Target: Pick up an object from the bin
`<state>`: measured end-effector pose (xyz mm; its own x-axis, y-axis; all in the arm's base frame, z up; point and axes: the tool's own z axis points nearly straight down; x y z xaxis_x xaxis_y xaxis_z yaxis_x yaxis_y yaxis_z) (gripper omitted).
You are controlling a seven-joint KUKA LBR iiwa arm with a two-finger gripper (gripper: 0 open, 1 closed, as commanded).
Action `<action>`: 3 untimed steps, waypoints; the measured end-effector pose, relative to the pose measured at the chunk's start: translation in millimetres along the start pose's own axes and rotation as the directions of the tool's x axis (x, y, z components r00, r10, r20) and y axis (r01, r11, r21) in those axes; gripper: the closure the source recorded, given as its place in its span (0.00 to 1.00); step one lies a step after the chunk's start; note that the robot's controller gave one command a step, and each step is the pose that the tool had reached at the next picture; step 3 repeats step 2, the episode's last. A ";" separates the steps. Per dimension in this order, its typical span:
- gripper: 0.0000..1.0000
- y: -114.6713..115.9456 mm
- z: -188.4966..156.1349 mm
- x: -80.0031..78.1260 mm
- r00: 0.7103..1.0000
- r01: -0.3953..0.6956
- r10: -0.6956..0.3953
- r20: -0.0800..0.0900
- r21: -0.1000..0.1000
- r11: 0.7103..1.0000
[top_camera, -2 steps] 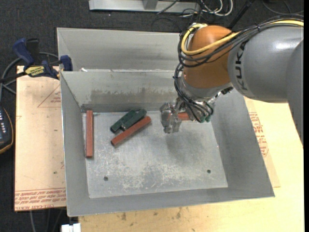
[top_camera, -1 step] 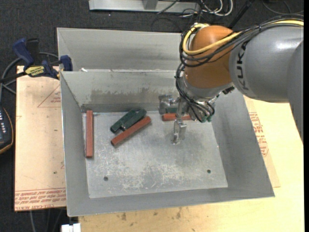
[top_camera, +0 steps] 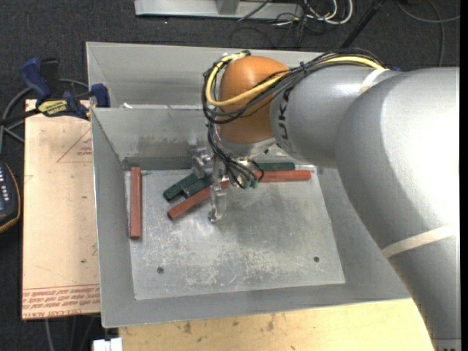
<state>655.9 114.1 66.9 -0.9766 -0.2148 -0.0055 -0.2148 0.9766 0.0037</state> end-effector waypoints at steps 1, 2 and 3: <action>1.00 -4.2 -8.8 -2.3 1.000 -0.005 0.005 0.007 0.003 1.000; 1.00 22.2 -153.3 37.8 0.987 0.161 -0.161 0.005 0.003 0.987; 1.00 22.2 -153.3 37.8 0.987 0.161 -0.161 0.005 0.003 0.987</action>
Offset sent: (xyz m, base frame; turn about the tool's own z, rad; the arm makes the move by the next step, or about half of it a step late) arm 0.0000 0.0000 0.0000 0.0000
